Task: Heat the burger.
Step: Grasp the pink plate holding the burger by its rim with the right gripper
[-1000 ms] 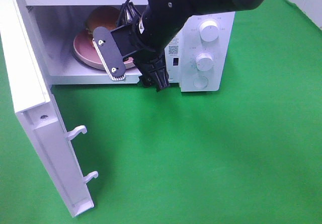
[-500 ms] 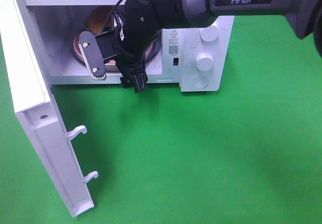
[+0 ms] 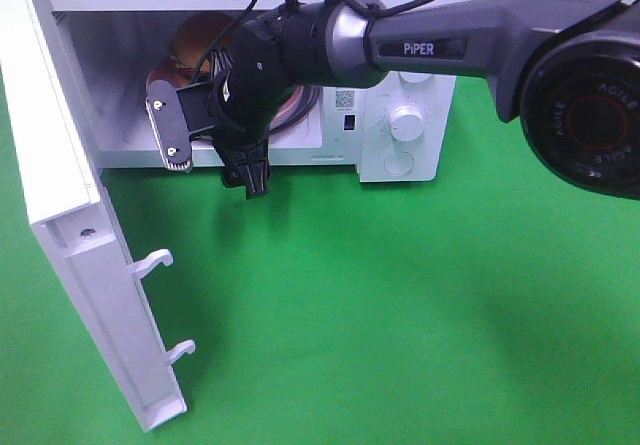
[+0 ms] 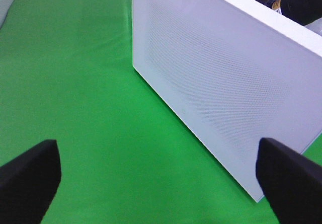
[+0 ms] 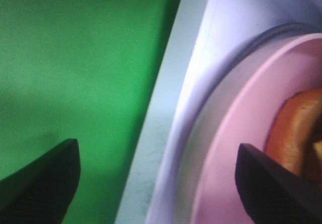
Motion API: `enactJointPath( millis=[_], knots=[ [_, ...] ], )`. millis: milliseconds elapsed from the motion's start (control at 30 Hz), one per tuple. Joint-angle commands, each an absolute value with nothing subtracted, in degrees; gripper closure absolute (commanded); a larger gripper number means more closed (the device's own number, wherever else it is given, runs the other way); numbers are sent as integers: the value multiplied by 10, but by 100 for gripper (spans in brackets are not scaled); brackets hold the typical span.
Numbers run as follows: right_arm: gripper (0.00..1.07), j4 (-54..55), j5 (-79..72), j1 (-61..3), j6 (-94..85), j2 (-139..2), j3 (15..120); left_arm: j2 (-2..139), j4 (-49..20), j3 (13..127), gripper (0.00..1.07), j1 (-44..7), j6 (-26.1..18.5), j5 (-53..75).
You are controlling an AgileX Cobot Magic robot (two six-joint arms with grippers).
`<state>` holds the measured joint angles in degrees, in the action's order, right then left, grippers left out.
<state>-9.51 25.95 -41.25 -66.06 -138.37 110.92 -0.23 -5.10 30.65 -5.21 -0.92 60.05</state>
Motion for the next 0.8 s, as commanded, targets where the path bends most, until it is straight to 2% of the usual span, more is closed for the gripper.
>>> enactJointPath(
  millis=[33,133,200,233,267,300,333,367,400,467,500,533,767,800],
  knots=[
    [27,-85,259,-405,-658,-1389,1115,-12,-43,305,9,-52,-8,597],
    [29,-84,259,-402,-658,-1391,1115,-12,-29,305,9,-52,-8,598],
    [33,-84,259,-402,-658,-1391,1115,-12,-28,305,9,-52,-8,598],
    [39,-84,259,-402,-655,-1391,1115,-12,-26,305,9,-52,-8,598],
    [39,-84,259,-402,-655,-1391,1115,-12,-26,305,9,-52,-8,598],
    [46,-80,258,-402,-650,-1391,1115,-12,-26,305,9,-52,-8,598],
    [46,-80,258,-402,-650,-1391,1115,-12,-26,305,9,-52,-8,598],
    [53,-70,258,-402,-647,-1391,1115,-12,-26,305,9,-52,-8,598],
    [53,-70,258,-402,-647,-1391,1115,-12,-26,305,9,-52,-8,598],
    [66,-48,256,-402,-647,-1391,1115,-12,-27,305,9,-52,-8,599],
    [66,-48,256,-402,-647,-1391,1115,-12,-27,305,9,-52,-8,599],
    [72,-27,252,-402,-647,-1391,1115,-12,-27,305,9,-52,-8,599],
    [80,0,246,-402,-657,-1391,1115,-12,-27,305,9,-52,-8,599],
    [84,5,246,-402,-668,-1391,1115,-12,-27,305,9,-52,-8,599]
  ],
)
